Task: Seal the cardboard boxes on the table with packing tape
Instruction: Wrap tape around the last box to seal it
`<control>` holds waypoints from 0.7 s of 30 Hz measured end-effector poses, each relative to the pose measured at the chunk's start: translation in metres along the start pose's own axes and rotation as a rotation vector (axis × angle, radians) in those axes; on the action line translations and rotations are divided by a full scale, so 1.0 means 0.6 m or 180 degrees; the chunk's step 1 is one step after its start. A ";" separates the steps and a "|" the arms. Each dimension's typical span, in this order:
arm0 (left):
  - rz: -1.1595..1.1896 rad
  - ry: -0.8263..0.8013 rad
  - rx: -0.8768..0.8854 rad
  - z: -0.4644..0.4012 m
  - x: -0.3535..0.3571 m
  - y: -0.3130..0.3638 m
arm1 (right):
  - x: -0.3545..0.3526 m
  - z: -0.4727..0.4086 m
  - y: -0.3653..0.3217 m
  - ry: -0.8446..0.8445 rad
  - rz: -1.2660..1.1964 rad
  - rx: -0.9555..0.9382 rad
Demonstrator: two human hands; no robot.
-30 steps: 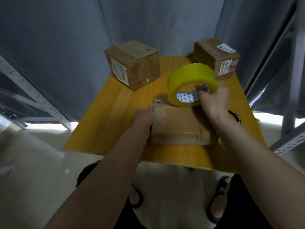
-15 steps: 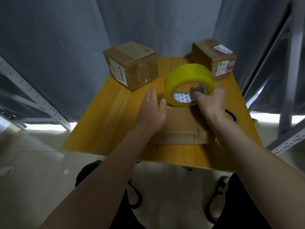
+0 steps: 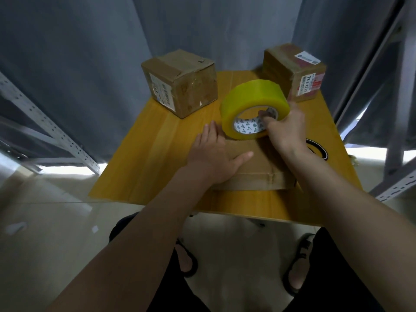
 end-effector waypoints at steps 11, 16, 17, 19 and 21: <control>-0.0371 0.0309 0.0066 0.033 -0.011 0.036 | 0.003 0.003 -0.002 -0.0051 -0.0111 -0.0004; -0.0447 0.0259 -0.0380 0.034 0.001 0.036 | 0.002 0.003 0.000 -0.0104 -0.0236 0.0048; -0.0427 0.0222 -0.0383 0.029 0.001 0.037 | 0.001 0.003 0.000 -0.0104 -0.0237 0.0059; -0.0339 0.0225 -0.0366 0.023 -0.002 0.040 | -0.001 0.002 0.000 -0.0133 -0.0231 0.0073; -0.0168 0.0482 -0.0206 0.022 -0.003 0.041 | -0.003 -0.001 0.001 -0.0149 -0.0202 0.0073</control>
Point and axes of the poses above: each hand's wrist, its own z-axis away from the middle knuckle, its own x-axis out of the palm, y = z × x, the point moved 4 cm from there along -z, towards the middle knuckle, and after that the axes turned 14 degrees about y, right-handed, at the moved point
